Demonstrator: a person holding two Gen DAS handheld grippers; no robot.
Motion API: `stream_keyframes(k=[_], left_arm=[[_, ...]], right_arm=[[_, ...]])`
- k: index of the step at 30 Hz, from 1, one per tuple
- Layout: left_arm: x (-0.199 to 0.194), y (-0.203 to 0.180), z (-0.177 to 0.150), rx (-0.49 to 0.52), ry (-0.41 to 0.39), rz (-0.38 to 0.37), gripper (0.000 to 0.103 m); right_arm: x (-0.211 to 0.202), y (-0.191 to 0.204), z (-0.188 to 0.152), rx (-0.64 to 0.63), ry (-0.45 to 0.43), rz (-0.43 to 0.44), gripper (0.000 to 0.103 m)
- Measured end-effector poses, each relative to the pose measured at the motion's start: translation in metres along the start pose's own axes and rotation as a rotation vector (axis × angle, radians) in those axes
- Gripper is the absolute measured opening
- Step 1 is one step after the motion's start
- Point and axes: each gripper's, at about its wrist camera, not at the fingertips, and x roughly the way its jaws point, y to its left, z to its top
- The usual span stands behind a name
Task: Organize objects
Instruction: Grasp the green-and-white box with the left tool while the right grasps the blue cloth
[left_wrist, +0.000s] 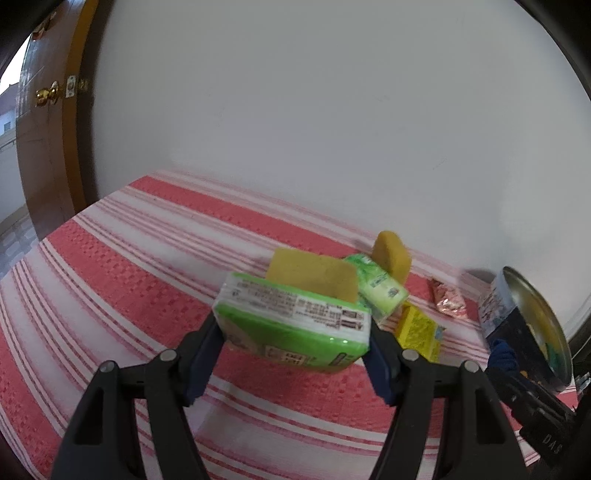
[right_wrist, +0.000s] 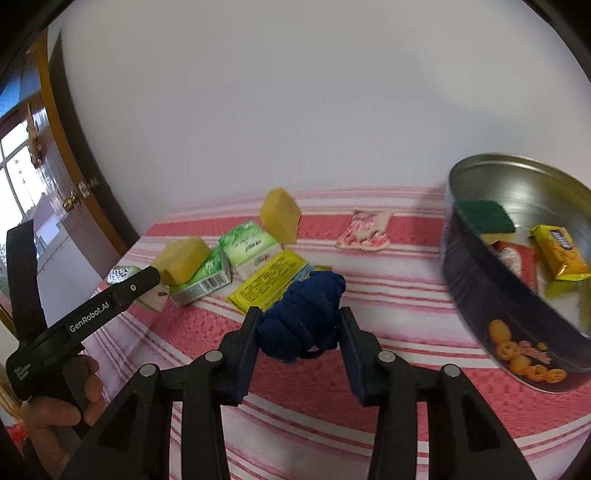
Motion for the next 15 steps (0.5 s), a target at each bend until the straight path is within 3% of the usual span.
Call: stream_keyframes(k=[7, 15], left_arm=[[-0.011, -0.013, -0.001, 0.047, -0.097, -0.021, 0.069], [-0.012, -0.035, -0.007, 0.053, -0.104, -0.040, 0.069]], right_arm=[[-0.027, 0.008, 0.006, -0.092, -0.122, -0.083, 0.044], [-0.045, -0.012, 0.017, -0.081, -0.179, -0.103, 0.044]])
